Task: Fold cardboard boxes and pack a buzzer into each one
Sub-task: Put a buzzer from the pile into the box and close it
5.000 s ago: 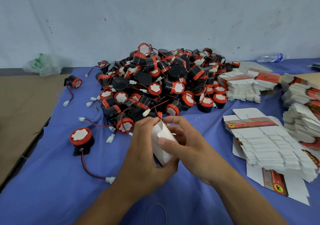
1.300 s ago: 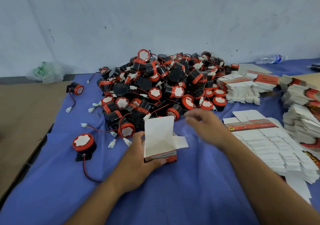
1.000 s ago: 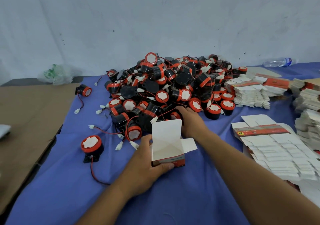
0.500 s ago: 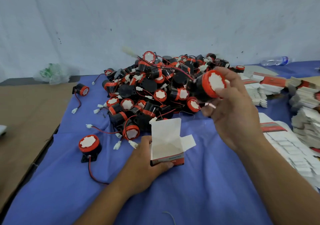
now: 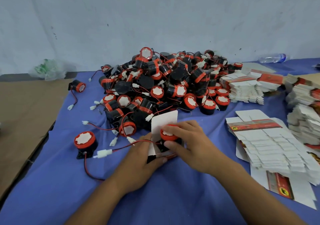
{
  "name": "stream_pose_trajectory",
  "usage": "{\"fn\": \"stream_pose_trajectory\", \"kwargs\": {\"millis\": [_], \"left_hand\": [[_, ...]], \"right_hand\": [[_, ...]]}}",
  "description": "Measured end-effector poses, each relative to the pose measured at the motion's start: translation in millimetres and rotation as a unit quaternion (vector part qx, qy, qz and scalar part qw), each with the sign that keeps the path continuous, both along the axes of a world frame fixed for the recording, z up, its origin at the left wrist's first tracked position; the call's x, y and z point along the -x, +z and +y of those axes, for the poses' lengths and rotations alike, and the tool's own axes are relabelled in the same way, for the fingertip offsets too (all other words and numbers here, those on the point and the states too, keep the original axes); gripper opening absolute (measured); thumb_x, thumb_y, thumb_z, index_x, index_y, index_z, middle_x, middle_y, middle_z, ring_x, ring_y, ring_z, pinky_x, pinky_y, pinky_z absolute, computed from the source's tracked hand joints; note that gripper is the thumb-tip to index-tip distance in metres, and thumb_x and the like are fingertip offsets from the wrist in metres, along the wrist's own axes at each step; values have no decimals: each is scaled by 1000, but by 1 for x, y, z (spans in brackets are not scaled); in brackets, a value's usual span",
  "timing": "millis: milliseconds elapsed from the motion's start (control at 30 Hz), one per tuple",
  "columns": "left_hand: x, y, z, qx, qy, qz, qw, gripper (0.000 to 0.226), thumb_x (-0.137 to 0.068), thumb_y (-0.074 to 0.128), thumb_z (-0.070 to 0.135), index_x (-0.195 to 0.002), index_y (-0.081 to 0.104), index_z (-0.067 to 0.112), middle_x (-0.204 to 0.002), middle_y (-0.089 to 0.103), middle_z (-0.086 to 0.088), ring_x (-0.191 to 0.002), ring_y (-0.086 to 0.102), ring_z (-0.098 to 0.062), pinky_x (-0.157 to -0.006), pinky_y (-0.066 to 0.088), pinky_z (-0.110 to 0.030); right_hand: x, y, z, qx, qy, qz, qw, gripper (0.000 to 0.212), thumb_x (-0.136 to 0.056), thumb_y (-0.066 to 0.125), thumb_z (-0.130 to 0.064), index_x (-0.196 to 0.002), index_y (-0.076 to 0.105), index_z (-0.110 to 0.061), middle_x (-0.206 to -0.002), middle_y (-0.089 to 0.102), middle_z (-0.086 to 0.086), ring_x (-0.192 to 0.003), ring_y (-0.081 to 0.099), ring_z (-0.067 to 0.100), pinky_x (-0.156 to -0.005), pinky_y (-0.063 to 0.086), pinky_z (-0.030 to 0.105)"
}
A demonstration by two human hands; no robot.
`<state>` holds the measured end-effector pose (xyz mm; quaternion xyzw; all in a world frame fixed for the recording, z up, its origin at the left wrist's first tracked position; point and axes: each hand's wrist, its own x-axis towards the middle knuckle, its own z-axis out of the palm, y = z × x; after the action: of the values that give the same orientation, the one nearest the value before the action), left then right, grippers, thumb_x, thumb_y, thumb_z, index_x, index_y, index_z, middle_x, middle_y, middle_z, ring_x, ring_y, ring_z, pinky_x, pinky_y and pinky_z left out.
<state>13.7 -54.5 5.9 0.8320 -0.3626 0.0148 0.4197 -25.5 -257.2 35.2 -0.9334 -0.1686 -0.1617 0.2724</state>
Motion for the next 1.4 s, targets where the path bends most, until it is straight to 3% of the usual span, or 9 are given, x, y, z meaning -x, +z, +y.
{"fn": "stream_pose_trajectory", "kwargs": {"millis": [233, 433, 567, 667, 833, 967, 1200, 1300, 1400], "left_hand": [[3, -6, 2, -38, 30, 9, 999, 62, -93, 50, 55, -148, 26, 40, -126, 47, 22, -119, 43, 3, -101, 34, -13], [5, -3, 0, -22, 26, 7, 999, 56, -94, 55, 47, -145, 34, 35, -125, 50, 17, -117, 48, -2, -101, 39, -22], [2, -7, 3, -64, 35, -27, 997, 33, -94, 57, 45, -122, 47, 32, -114, 51, 12, -105, 49, -5, -92, 43, -26], [2, -8, 3, -70, 40, -33, 996, 24, -93, 58, 46, -109, 43, 36, -105, 48, 14, -98, 47, -3, -84, 38, -17], [3, -6, 2, -70, 47, -36, 996, 27, -93, 59, 45, -114, 46, 32, -105, 44, 17, -96, 41, 1, -84, 32, -11], [3, -7, 2, -77, 44, -34, 995, 30, -94, 59, 43, -117, 47, 27, -107, 45, 15, -98, 42, 0, -83, 35, -16], [3, -5, 2, -67, 37, -29, 997, 23, -94, 60, 37, -110, 48, 27, -105, 50, 10, -97, 47, -4, -84, 39, -20], [3, -4, 3, -61, 32, -26, 997, 20, -94, 62, 32, -108, 48, 26, -102, 51, 10, -94, 49, -5, -82, 43, -25], [3, -2, 2, -62, 28, -30, 997, 25, -95, 59, 39, -115, 50, 27, -106, 53, 9, -99, 50, -6, -86, 43, -24]], "right_hand": [[1, 5, 4, 9, -26, -4, 1000, 33, -96, 65, -21, -129, 67, -20, -138, 47, 6, -120, 51, 28, -97, 47, 41], [-1, 4, 12, 18, -87, -29, 996, 30, -93, 67, -35, -120, 70, -22, -132, 53, 2, -107, 59, 27, -81, 54, 45], [-1, 4, 17, -52, -87, -38, 994, 30, -87, 76, -37, -113, 74, -23, -127, 60, 0, -100, 63, 22, -80, 56, 42], [-1, 4, 19, -43, -77, -16, 996, 29, -88, 75, -35, -114, 74, -23, -126, 60, 1, -104, 62, 22, -84, 55, 39], [-2, 6, 16, -24, -112, 46, 992, 19, -91, 69, -33, -106, 78, -25, -102, 57, -7, -100, 51, 19, -91, 43, 34], [-3, 8, 22, -67, -127, 90, 986, 18, -88, 68, -29, -105, 75, -31, -107, 52, -14, -108, 45, 18, -98, 40, 37], [2, 6, 27, -3, -43, 18, 999, 26, -98, 59, -35, -82, 78, -27, -118, 61, -19, -108, 48, 17, -97, 31, 40], [4, 4, 24, 85, 32, -5, 996, 28, -100, 56, -36, -93, 76, -18, -118, 66, -13, -104, 52, 21, -90, 37, 42], [4, 8, 18, 161, 16, -2, 987, 30, -101, 50, -40, -101, 74, -22, -118, 65, -12, -105, 52, 20, -88, 38, 41]]}}
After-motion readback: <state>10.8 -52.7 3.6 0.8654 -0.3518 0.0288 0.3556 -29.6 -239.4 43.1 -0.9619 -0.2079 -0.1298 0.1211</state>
